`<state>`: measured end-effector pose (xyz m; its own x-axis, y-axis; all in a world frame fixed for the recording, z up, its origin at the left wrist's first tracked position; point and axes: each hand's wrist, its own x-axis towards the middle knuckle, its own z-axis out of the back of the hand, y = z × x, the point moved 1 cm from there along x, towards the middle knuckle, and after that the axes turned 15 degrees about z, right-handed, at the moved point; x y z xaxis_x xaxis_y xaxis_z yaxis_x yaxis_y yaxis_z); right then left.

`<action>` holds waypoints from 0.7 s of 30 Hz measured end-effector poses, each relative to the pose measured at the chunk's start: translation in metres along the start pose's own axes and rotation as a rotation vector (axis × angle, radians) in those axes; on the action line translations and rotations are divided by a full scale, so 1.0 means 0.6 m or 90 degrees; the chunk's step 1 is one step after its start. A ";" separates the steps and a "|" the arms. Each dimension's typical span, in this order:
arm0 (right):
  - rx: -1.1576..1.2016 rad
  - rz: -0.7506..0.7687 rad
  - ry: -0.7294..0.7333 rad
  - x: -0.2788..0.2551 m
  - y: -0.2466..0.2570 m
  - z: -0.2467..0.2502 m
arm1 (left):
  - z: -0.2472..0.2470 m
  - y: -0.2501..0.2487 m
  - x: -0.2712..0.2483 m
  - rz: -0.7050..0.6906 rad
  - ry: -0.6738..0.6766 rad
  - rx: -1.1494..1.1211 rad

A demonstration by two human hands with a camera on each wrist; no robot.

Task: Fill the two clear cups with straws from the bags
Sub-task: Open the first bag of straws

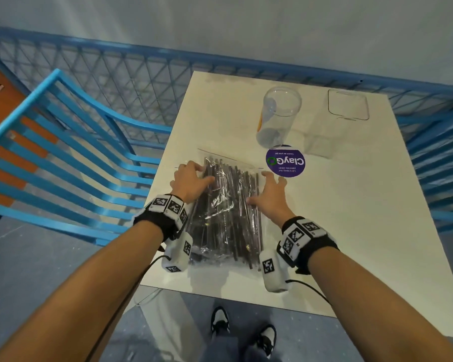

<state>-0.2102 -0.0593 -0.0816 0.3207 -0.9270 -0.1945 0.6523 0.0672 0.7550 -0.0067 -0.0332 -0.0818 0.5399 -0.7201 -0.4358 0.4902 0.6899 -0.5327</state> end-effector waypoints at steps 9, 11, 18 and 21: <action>0.087 0.191 -0.104 -0.045 0.066 0.124 | 0.044 -0.088 -0.039 0.019 0.252 -0.359; 0.056 0.226 -0.093 -0.074 0.078 0.164 | 0.061 -0.119 -0.063 -0.044 0.298 -0.357; -0.239 0.365 -0.204 -0.145 0.115 0.332 | 0.074 -0.199 -0.136 -0.249 0.338 -0.401; -0.268 0.415 -0.264 -0.159 0.132 0.368 | 0.064 -0.229 -0.173 -0.339 0.372 -0.343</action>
<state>-0.3406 -0.0467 0.1349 0.4951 -0.7107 0.4997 0.6523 0.6840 0.3265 -0.1038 -0.0504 0.0643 -0.1608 -0.9533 -0.2557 0.1134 0.2395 -0.9643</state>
